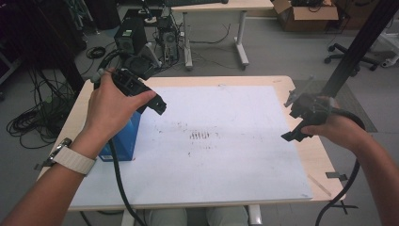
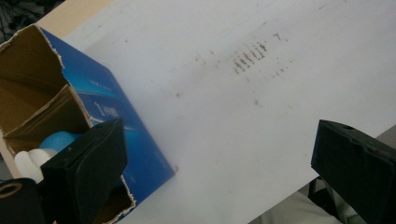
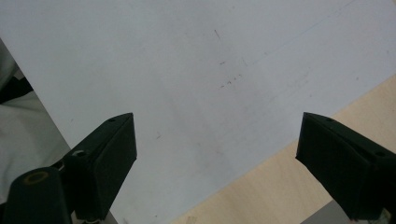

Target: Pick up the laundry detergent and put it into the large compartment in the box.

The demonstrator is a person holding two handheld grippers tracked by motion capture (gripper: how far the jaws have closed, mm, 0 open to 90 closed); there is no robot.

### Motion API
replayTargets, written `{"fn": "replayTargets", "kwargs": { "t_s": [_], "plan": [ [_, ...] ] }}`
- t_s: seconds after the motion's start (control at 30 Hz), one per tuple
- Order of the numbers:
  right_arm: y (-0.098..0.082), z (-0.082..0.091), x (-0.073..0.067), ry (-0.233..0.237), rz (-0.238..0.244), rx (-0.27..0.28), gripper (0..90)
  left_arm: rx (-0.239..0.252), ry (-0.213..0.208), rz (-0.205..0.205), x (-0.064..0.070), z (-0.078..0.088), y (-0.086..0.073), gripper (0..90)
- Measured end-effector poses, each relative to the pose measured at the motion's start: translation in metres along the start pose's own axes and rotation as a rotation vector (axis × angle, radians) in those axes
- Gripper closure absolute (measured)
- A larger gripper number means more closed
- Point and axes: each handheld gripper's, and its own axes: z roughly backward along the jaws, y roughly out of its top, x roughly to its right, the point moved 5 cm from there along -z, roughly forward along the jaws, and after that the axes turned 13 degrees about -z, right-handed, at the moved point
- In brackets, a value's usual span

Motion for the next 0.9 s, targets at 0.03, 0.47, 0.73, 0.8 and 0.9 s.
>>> {"fn": "replayTargets", "kwargs": {
  "t_s": [0.03,0.47,0.73,0.8,0.9],
  "plan": [
    [0.0004,0.0004,-0.0003,0.000,0.003,0.002,12.1,-0.001,-0.002,-0.002,0.0006,0.0001,0.0005,4.2],
    [-0.0053,0.0014,0.0000,-0.002,-0.003,0.001,12.1,-0.005,-0.012,-0.011,0.0063,-0.0020,0.0056,4.4],
    [-0.0032,0.0023,-0.0010,-0.002,0.006,0.006,12.0,-0.008,-0.011,-0.010,0.0056,-0.0015,0.0035,4.7],
    [-0.0028,0.0022,-0.0013,-0.001,0.004,0.005,12.0,-0.007,-0.010,-0.008,0.0051,-0.0011,0.0031,4.7],
    [-0.0022,0.0015,-0.0011,0.000,0.004,0.004,12.0,-0.005,-0.011,-0.007,0.0049,-0.0012,0.0029,4.7]
  ]
}}
